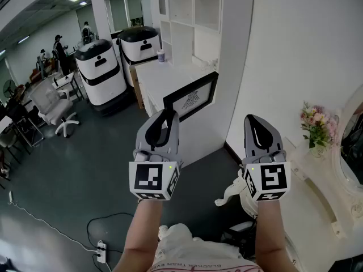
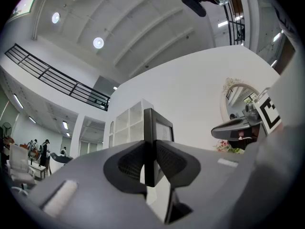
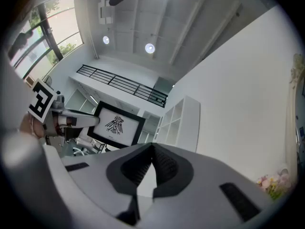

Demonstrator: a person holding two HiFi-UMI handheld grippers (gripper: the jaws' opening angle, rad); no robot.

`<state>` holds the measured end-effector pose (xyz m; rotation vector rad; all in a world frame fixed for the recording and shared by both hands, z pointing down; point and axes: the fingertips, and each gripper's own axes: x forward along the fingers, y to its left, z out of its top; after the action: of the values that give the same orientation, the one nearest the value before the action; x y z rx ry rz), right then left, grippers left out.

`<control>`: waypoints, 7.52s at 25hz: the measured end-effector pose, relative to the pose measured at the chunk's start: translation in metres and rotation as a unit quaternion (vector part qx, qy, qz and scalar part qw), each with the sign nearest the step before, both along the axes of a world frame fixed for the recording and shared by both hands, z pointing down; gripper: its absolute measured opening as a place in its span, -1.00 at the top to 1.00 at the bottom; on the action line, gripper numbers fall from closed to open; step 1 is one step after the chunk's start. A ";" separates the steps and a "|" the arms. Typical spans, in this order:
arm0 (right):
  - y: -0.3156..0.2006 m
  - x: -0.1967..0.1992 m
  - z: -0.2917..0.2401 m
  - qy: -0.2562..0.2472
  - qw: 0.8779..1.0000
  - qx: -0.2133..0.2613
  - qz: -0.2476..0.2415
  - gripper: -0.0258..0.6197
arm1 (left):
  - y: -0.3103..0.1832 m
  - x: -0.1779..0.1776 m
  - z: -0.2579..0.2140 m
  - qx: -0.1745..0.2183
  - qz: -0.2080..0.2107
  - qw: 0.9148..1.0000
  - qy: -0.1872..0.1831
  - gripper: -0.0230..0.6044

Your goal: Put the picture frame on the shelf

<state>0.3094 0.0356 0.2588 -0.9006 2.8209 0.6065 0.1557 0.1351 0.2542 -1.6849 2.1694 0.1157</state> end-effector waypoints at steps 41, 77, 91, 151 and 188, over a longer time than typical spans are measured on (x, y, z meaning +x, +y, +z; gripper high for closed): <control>-0.218 -0.266 -0.016 0.031 0.994 0.019 0.104 0.89 | -0.258 -0.302 -0.033 0.028 0.063 0.998 0.010 0.68; -0.449 -0.359 -0.041 -0.004 0.993 0.036 0.116 0.89 | -0.536 -0.390 -0.109 0.030 0.093 0.995 0.024 0.68; -0.470 -0.361 -0.030 0.006 0.987 0.037 0.153 0.89 | -0.612 -0.412 -0.113 -0.015 0.128 0.987 0.101 0.68; -0.438 -0.382 -0.035 0.017 0.971 0.030 0.235 0.89 | -0.690 -0.393 -0.113 -0.121 0.162 0.971 0.127 -0.06; -0.357 -0.439 -0.052 0.018 0.958 0.055 0.279 0.89 | -0.522 -0.449 -0.062 -0.029 0.310 0.950 -0.021 0.05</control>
<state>-0.1293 -0.3218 0.2069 -1.6905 2.5116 0.8326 -0.2933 -0.3874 0.1925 -2.3202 1.5511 0.1833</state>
